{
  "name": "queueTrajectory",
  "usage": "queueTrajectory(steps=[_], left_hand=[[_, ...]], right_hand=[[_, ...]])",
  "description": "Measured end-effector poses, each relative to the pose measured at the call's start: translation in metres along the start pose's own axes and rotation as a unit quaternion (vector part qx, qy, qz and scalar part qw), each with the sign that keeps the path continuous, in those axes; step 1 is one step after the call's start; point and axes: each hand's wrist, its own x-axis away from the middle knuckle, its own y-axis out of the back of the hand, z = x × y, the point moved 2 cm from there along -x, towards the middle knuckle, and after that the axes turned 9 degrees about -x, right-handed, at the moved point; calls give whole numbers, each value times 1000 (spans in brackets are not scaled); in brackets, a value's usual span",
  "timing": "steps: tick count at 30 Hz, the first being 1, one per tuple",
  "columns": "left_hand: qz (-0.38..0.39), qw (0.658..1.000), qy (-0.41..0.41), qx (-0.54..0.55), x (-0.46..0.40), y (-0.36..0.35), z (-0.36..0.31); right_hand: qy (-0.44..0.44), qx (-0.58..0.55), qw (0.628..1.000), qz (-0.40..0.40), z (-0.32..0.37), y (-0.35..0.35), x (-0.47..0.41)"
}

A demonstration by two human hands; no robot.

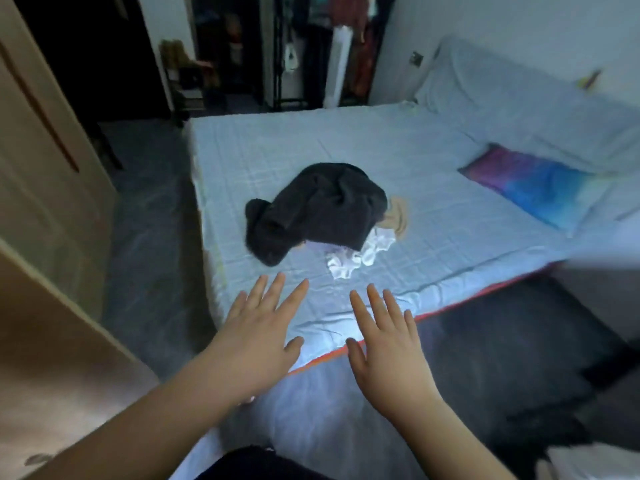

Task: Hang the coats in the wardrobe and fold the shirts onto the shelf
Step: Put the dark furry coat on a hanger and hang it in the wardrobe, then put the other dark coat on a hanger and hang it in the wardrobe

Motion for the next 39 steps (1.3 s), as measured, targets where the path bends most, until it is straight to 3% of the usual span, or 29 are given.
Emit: queueTrajectory(steps=[7,11,14,18,22,26,33,39], left_hand=[[16,997,-69,-3,-110,-7,-62],[30,997,-65,16,-193,-33,-72],[64,997,-39,21,-285,-52,-78],[46,998,-36,-4,-337,-41,-80],[16,999,-34,16,-412,-16,-94],[24,999,-16,30,-450,-7,-99],[63,994,72,50,-531,-42,-86],[93,973,196,83,-595,-61,-82]], right_hand=[[-77,9,997,-17,-93,17,-24],[-86,9,996,-5,-147,14,-83],[-107,-8,993,54,-199,12,-156],[-95,0,992,79,-218,27,-192],[-79,14,995,63,-256,55,-264],[-85,-45,995,40,-282,60,-306],[-70,-79,987,122,-362,14,-401],[52,-58,972,224,-405,-11,-530]])
